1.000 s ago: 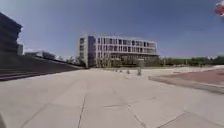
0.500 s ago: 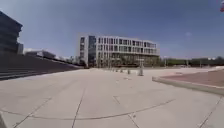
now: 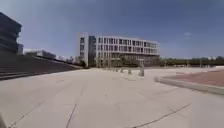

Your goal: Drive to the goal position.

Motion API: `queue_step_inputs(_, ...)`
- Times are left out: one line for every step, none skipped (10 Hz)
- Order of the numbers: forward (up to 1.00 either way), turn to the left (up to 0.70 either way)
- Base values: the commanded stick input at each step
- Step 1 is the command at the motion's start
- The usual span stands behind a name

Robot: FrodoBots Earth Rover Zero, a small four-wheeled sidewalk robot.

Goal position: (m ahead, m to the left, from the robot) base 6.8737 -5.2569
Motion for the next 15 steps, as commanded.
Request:
queue_step_inputs(0.70,0.01)
queue_step_inputs(0.70,0.01)
queue_step_inputs(0.70,0.01)
queue_step_inputs(0.70,0.01)
queue_step_inputs(0.70,0.01)
queue_step_inputs(0.70,0.01)
queue_step_inputs(0.70,0.01)
queue_step_inputs(0.70,0.01)
queue_step_inputs(0.70,0.01)
queue_step_inputs(0.70,0.01)
queue_step_inputs(0.70,0.01)
queue_step_inputs(0.70,0.01)
queue_step_inputs(0.70,0.01)
queue_step_inputs(0.70,0.01)
queue_step_inputs(0.70,0.01)
